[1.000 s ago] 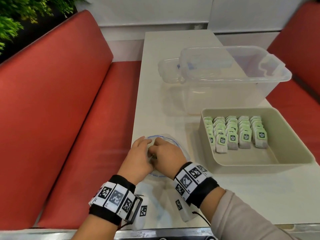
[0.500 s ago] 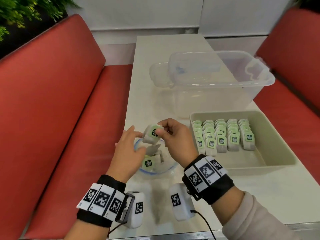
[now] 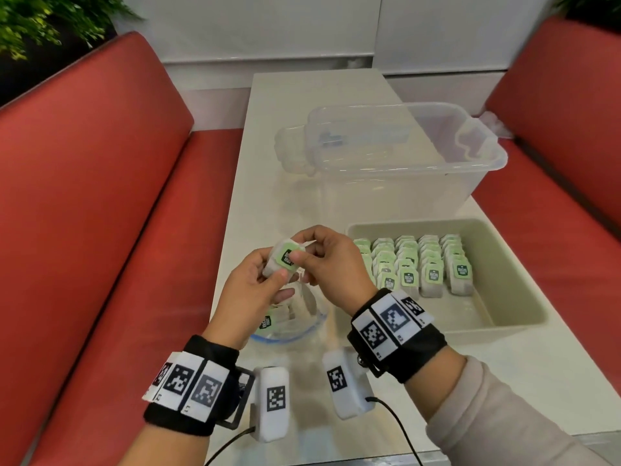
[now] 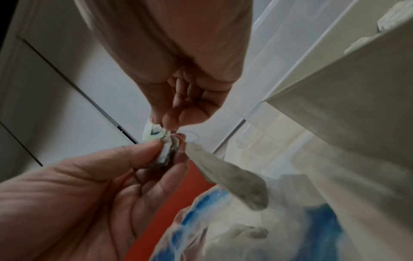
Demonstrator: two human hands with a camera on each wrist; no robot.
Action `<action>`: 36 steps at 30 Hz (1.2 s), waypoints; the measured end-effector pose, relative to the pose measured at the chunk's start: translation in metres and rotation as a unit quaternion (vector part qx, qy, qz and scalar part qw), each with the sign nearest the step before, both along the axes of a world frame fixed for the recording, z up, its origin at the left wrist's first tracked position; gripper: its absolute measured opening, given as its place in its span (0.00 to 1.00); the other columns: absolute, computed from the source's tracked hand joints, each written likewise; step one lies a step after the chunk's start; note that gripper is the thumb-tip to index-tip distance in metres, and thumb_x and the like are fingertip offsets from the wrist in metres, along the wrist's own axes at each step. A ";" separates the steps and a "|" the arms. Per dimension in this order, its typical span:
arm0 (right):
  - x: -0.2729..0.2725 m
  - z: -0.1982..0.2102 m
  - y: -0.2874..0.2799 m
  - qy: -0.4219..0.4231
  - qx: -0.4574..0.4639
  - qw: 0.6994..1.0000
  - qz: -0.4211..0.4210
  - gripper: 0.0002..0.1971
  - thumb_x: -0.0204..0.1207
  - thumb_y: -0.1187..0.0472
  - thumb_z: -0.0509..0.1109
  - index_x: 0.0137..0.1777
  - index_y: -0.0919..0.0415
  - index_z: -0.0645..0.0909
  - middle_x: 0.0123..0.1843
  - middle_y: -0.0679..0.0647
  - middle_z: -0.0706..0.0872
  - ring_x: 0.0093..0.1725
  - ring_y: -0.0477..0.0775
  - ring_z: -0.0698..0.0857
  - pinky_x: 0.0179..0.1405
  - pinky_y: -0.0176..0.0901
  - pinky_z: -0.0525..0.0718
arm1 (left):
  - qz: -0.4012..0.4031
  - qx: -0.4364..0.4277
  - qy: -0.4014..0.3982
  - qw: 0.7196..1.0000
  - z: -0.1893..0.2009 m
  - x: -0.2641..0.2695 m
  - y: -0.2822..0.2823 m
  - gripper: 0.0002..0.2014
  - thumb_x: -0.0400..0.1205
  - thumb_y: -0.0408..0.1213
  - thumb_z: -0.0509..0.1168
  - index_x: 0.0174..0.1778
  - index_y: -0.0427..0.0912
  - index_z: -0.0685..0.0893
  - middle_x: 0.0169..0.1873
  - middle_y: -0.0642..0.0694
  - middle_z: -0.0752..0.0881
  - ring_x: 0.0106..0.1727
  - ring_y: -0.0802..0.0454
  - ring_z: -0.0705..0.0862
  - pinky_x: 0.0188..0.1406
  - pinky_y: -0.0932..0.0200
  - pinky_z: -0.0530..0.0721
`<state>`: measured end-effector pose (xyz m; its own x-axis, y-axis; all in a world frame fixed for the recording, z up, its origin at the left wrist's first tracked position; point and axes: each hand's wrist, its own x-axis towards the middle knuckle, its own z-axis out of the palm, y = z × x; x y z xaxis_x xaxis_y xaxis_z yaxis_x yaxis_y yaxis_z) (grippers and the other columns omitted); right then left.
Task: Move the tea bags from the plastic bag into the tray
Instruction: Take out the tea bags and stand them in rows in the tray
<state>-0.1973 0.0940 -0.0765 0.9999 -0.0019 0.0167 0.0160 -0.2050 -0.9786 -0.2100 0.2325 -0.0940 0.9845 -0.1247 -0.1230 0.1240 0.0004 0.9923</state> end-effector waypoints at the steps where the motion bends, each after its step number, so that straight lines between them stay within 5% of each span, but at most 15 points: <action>1: 0.001 -0.002 0.002 0.004 -0.009 1.000 0.001 0.11 0.72 0.66 0.73 0.39 0.47 0.80 0.27 0.51 0.83 0.21 0.45 0.80 0.28 0.38 0.78 | 0.008 0.000 0.004 1.000 -0.002 0.000 0.001 0.11 0.82 0.27 0.62 0.57 0.45 0.80 0.52 0.41 0.86 0.51 0.52 0.89 0.46 0.60 0.88; 7: 0.005 0.000 0.010 0.022 -0.035 0.999 0.021 0.07 0.73 0.63 0.73 0.47 0.53 0.80 0.25 0.51 0.83 0.24 0.47 0.83 0.33 0.43 0.84 | 0.028 -0.034 0.016 0.999 -0.006 -0.007 0.005 0.09 0.84 0.28 0.58 0.57 0.42 0.80 0.51 0.40 0.86 0.51 0.50 0.89 0.47 0.57 0.88; 13: 0.001 0.001 0.013 0.032 -0.009 0.998 0.048 0.13 0.73 0.71 0.71 0.53 0.56 0.77 0.29 0.54 0.86 0.27 0.49 0.87 0.30 0.37 0.86 | 0.058 -0.101 0.031 0.993 -0.010 -0.011 0.009 0.10 0.85 0.27 0.55 0.53 0.43 0.79 0.49 0.39 0.86 0.49 0.47 0.87 0.41 0.63 0.88; 19: -0.002 0.006 0.011 0.022 -0.014 0.999 0.044 0.15 0.72 0.73 0.68 0.45 0.49 0.77 0.29 0.50 0.84 0.27 0.48 0.84 0.32 0.43 0.85 | 0.093 -0.135 0.000 0.987 -0.012 -0.012 0.017 0.08 0.85 0.30 0.56 0.50 0.43 0.79 0.47 0.47 0.88 0.54 0.49 0.86 0.45 0.63 0.86; 21: -0.002 0.016 0.007 0.011 -0.018 0.999 0.050 0.16 0.73 0.73 0.67 0.43 0.47 0.77 0.28 0.48 0.84 0.29 0.50 0.85 0.35 0.44 0.86 | 0.044 -0.154 -0.034 0.987 -0.008 -0.011 0.021 0.03 0.83 0.37 0.61 0.46 0.43 0.79 0.42 0.52 0.88 0.60 0.51 0.84 0.49 0.66 0.84; 24: -0.004 0.035 0.002 -0.001 0.005 0.997 0.078 0.16 0.74 0.75 0.66 0.45 0.50 0.77 0.25 0.46 0.84 0.28 0.49 0.85 0.34 0.41 0.85 | -0.078 -0.170 -0.077 0.979 0.005 -0.010 0.024 0.17 0.70 0.50 0.74 0.40 0.41 0.78 0.37 0.50 0.85 0.57 0.52 0.85 0.55 0.65 0.82; 29: -0.007 0.060 -0.008 -0.011 0.090 0.991 0.101 0.13 0.77 0.77 0.62 0.50 0.58 0.77 0.31 0.56 0.83 0.28 0.49 0.85 0.31 0.39 0.85 | -0.176 -0.169 -0.111 0.963 0.027 -0.009 0.011 0.06 0.65 0.41 0.74 0.32 0.46 0.85 0.29 0.49 0.85 0.34 0.56 0.84 0.44 0.67 0.81; 33: -0.005 0.066 -0.019 -0.007 0.112 0.990 0.087 0.13 0.78 0.76 0.62 0.49 0.56 0.78 0.31 0.54 0.83 0.30 0.52 0.85 0.33 0.44 0.84 | -0.199 -0.188 -0.089 0.958 0.026 -0.009 -0.005 0.02 0.66 0.36 0.67 0.31 0.44 0.84 0.28 0.46 0.84 0.39 0.45 0.84 0.46 0.65 0.82; 36: -0.004 0.068 -0.029 -0.010 0.121 0.990 0.069 0.12 0.78 0.76 0.61 0.50 0.59 0.77 0.32 0.56 0.83 0.29 0.51 0.85 0.31 0.39 0.85 | -0.210 -0.194 -0.064 0.956 0.021 -0.011 -0.021 0.04 0.68 0.36 0.67 0.35 0.41 0.83 0.30 0.43 0.83 0.41 0.35 0.82 0.52 0.53 0.84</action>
<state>-0.2009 0.0648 -0.0086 0.9903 0.1290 0.0515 0.0465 0.0412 -0.9981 -0.2213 0.2118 -0.0731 0.8411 -0.5248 0.1309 0.0714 0.3476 0.9349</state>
